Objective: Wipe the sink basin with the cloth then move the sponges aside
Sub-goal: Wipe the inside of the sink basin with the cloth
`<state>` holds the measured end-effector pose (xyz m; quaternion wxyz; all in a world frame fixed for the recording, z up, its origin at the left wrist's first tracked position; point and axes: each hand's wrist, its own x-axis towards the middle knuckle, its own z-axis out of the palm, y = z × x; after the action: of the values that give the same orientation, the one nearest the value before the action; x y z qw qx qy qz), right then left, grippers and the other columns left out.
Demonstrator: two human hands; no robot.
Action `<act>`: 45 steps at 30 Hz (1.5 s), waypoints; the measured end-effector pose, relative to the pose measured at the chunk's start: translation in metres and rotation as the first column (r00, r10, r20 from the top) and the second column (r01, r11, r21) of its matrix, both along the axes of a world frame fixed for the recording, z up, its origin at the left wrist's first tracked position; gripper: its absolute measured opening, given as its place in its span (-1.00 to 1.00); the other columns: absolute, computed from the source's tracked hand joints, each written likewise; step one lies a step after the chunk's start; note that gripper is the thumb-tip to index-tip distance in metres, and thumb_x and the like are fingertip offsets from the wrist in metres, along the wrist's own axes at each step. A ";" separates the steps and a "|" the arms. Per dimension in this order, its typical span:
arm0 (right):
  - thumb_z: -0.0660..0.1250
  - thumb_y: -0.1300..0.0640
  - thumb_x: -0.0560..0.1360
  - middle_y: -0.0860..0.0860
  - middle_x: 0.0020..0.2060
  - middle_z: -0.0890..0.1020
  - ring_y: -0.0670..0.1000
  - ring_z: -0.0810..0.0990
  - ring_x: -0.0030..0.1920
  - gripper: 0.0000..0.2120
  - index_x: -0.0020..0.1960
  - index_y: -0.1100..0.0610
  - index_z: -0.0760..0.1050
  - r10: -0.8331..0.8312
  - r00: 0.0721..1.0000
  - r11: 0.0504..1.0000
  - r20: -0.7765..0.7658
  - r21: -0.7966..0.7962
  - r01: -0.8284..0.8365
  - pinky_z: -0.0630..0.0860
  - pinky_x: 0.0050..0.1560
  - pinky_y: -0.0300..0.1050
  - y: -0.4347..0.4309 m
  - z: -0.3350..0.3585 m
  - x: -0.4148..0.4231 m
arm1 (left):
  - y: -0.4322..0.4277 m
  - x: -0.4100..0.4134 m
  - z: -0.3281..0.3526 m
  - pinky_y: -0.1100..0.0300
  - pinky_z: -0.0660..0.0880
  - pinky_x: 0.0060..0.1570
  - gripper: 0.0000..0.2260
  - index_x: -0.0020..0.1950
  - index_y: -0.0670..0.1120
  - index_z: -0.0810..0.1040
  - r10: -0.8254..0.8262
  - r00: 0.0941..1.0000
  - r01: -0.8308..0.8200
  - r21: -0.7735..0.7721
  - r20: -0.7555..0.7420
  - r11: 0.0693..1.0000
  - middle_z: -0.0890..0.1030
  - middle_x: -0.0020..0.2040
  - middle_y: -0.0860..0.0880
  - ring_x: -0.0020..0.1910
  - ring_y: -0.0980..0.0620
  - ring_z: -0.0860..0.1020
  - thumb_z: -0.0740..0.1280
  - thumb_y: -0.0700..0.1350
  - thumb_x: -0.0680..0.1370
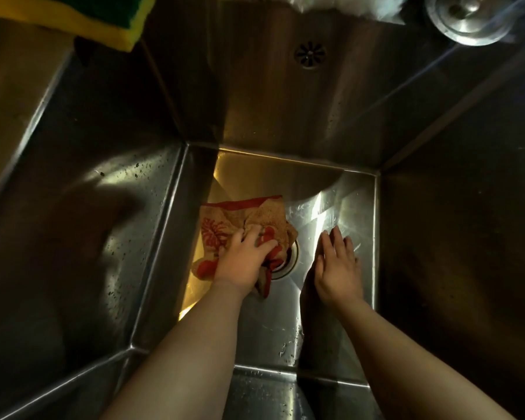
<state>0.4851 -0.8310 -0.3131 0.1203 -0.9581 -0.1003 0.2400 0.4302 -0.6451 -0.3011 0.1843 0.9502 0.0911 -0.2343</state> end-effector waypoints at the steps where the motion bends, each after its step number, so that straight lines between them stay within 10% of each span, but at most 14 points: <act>1: 0.00 0.05 0.61 -0.02 0.54 -0.12 0.09 -0.17 0.52 -0.49 0.53 0.00 -0.04 -0.008 1.000 1.000 0.006 0.006 0.007 -0.04 0.47 0.21 0.000 0.000 0.001 | -0.004 0.000 0.000 -0.23 0.21 0.35 -0.51 0.42 0.20 0.22 -0.001 1.000 0.001 -0.006 0.017 1.000 -0.01 0.53 0.00 0.47 -0.19 -0.04 0.22 -0.16 0.55; 9: 0.02 0.06 0.61 0.03 0.54 0.00 0.11 -0.07 0.52 -0.51 0.52 0.05 0.03 -0.201 0.971 0.978 0.128 0.089 0.191 -0.02 0.50 0.07 -0.008 0.007 0.006 | -0.039 0.027 0.016 -0.25 0.25 0.30 -0.47 0.41 0.22 0.24 -0.139 0.983 0.153 -0.120 0.120 0.981 0.01 0.54 0.02 0.47 -0.16 0.01 0.26 -0.18 0.52; 13: 0.12 0.13 0.58 0.03 0.54 0.01 0.09 -0.06 0.52 -0.47 0.51 0.03 0.06 -0.132 0.986 0.985 0.104 0.130 0.118 -0.01 0.50 0.03 -0.013 0.013 0.012 | -0.039 0.031 0.011 -0.32 0.15 0.35 -0.21 0.44 0.33 -0.27 -0.173 0.983 0.177 -0.064 0.066 0.982 -0.13 0.56 0.07 0.51 -0.13 -0.05 0.30 0.06 0.53; 23: 0.05 0.00 0.53 0.02 0.41 0.34 0.03 0.24 0.43 -0.57 0.36 0.04 0.38 -0.240 0.944 0.878 0.226 0.465 0.112 0.20 0.43 0.06 0.034 0.035 0.016 | 0.037 -0.001 0.009 -0.28 -0.31 0.33 -0.31 0.36 0.31 -0.47 -0.185 0.979 0.169 0.166 0.085 0.972 -0.22 0.55 0.06 0.50 -0.09 -0.28 -0.19 0.48 0.37; 33: -0.02 -0.45 0.39 -0.02 0.53 -0.17 0.27 -0.35 0.45 -0.32 0.45 -0.30 -0.06 0.246 0.969 0.968 0.006 -0.057 -0.246 -0.22 0.28 0.51 0.082 0.004 -0.004 | 0.061 -0.015 0.004 -0.32 -0.24 0.35 -0.36 0.41 0.24 -0.43 -0.101 0.995 0.100 0.219 -0.004 0.971 -0.31 0.53 0.06 0.48 -0.13 -0.32 -0.12 0.39 0.50; 45: 0.07 -0.38 0.46 -0.02 0.48 0.11 0.30 -0.14 0.48 -0.48 0.37 -0.26 0.16 0.225 0.974 0.972 -0.038 -0.068 -0.227 0.06 0.26 0.53 0.073 0.008 -0.026 | 0.059 -0.021 -0.002 -0.38 -0.22 0.32 -0.37 0.42 0.30 -0.39 -0.131 0.988 0.143 0.179 -0.078 0.973 -0.34 0.52 0.06 0.48 -0.15 -0.32 -0.08 0.38 0.50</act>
<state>0.4589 -0.7582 -0.3052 0.0591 -0.9405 -0.1979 0.2697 0.4092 -0.5863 -0.3033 0.0758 0.9590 0.0526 -0.2680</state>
